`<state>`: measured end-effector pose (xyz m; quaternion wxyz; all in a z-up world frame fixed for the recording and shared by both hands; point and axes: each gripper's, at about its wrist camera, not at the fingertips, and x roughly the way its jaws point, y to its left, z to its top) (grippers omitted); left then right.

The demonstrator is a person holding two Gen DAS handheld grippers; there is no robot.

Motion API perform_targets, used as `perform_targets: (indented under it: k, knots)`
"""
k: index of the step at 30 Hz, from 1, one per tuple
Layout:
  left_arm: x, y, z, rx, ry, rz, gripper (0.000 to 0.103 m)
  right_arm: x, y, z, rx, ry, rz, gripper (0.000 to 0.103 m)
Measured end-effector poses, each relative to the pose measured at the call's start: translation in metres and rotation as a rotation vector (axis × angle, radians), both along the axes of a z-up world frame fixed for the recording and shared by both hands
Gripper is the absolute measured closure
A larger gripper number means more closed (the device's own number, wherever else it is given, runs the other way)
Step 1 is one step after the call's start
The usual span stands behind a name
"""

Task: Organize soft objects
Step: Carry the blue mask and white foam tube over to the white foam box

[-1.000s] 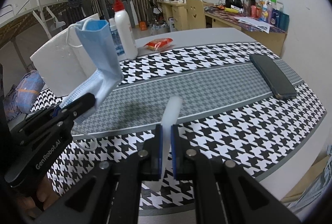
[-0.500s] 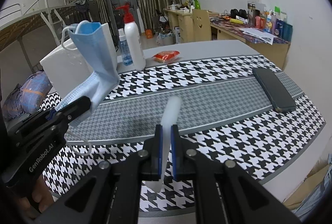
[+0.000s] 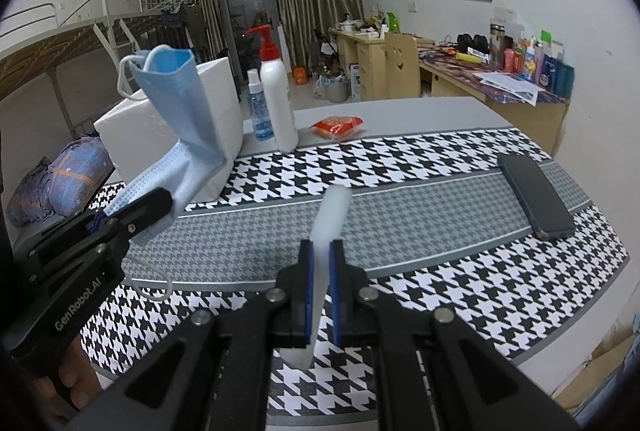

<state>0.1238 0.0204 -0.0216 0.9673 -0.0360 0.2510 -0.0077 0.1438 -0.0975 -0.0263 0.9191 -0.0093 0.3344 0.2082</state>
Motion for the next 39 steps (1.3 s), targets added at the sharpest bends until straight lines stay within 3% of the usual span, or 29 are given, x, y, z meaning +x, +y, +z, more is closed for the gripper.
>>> perform_targets:
  k: [39]
  knots:
    - [-0.013,0.045,0.033,0.030,-0.043,0.071,0.091,0.005,0.030,0.021,0.004,-0.070,0.105,0.093]
